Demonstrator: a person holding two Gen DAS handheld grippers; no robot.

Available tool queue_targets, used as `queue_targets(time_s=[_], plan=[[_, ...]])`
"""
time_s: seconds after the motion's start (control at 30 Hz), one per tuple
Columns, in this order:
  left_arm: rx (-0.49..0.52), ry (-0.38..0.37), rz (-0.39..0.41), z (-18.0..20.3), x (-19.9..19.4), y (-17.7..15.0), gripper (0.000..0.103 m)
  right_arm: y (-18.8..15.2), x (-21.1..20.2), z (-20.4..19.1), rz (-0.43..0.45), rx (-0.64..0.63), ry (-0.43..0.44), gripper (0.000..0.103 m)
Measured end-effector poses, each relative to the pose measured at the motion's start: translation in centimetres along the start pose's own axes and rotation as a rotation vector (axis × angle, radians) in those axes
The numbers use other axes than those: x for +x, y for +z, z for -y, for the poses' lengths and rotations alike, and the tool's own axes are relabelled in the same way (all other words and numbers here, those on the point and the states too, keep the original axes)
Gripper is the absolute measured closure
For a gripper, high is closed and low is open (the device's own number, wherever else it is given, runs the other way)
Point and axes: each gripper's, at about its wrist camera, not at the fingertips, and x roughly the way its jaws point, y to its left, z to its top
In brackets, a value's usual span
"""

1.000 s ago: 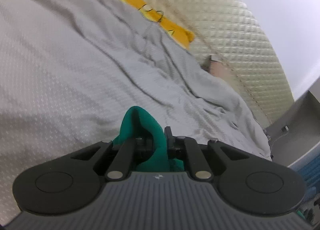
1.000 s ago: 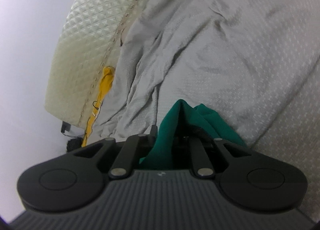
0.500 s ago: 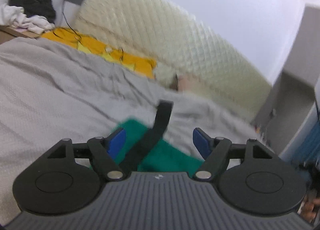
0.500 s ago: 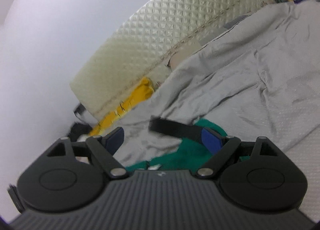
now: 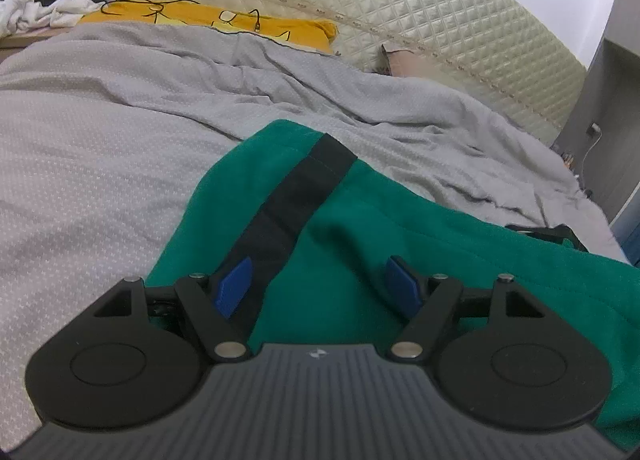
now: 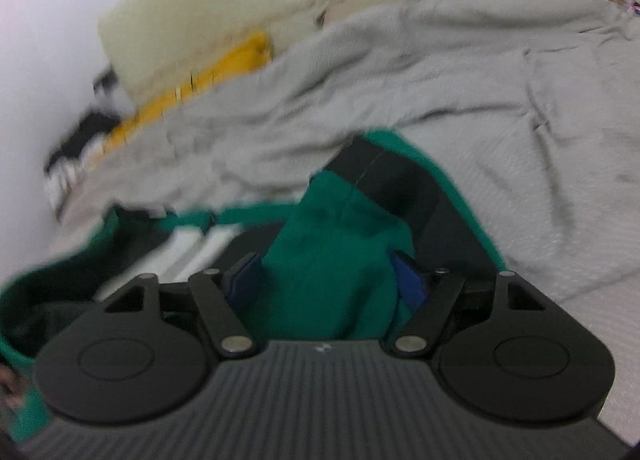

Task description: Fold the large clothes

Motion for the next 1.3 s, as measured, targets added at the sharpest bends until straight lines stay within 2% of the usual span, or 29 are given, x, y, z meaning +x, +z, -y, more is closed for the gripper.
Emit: queue_targets(time_s=[0.03,0.1,0.13,0.17,0.23,0.37,0.43,0.5,0.57,0.67,0.8,0.9,1.03,1.1,1.2,1.27,1.3], plan=[[0.006,0.004,0.003,0.1,0.0,-0.1,0.025,-0.2,0.7,-0.4,-0.028,-0.04,-0.022,0.033],[0.005,0.01,0.008,0.1,-0.2,-0.1,0.025,-0.4,1.1,-1.4,-0.037,-0.097,-0.048,0.054],[0.002,0.011,0.011,0.2,-0.4,-0.2,0.025,-0.3,1.0,-1.8,-0.028,-0.118,-0.062,0.076],[-0.006,0.01,0.021,0.0,-0.6,-0.2,0.025,0.0,0.8,-2.0,-0.016,-0.126,-0.078,0.084],[-0.024,0.006,0.045,-0.2,-1.1,-0.2,0.025,0.9,-0.4,-2.1,0.033,-0.123,-0.09,0.091],[-0.068,-0.004,0.106,-0.8,-2.4,0.3,0.025,4.4,-4.7,-2.0,0.206,-0.094,-0.109,0.092],[-0.073,-0.005,0.143,-0.9,-3.2,0.4,0.025,6.3,-6.7,-1.2,0.29,-0.058,-0.13,0.093],[-0.066,-0.004,0.17,-0.8,-3.9,0.6,0.025,7.5,-6.9,-0.4,0.323,-0.042,-0.194,0.093],[-0.053,0.002,0.184,-0.6,-4.5,0.8,0.025,8.3,-5.5,1.2,0.297,0.006,-0.24,0.093],[-0.039,0.042,0.186,-0.5,-4.4,1.0,0.025,8.1,-1.3,3.7,0.194,0.063,-0.311,0.093],[-0.055,0.087,0.147,-1.0,-3.5,1.0,0.025,6.3,3.3,5.3,0.104,0.029,-0.396,0.093],[-0.09,0.082,0.113,-1.8,-2.8,0.8,0.025,5.5,4.6,6.2,0.086,0.068,-0.391,0.092],[-0.065,0.091,0.111,-1.6,-2.8,0.7,0.025,5.2,3.0,5.8,0.1,0.082,-0.368,0.087],[-0.035,0.071,0.114,-1.1,-3.5,0.8,0.026,5.2,1.8,5.0,0.122,0.092,-0.353,0.08],[0.008,0.02,0.1,0.2,-4.9,1.1,0.025,4.7,-0.7,3.7,0.159,0.098,-0.303,0.06],[0.047,-0.003,0.114,1.5,-6.2,1.0,0.025,4.0,-2.8,2.3,0.189,0.093,-0.264,0.042],[0.072,-0.009,0.115,2.4,-7.0,0.9,0.025,3.7,-3.9,1.6,0.205,0.09,-0.247,0.039]])
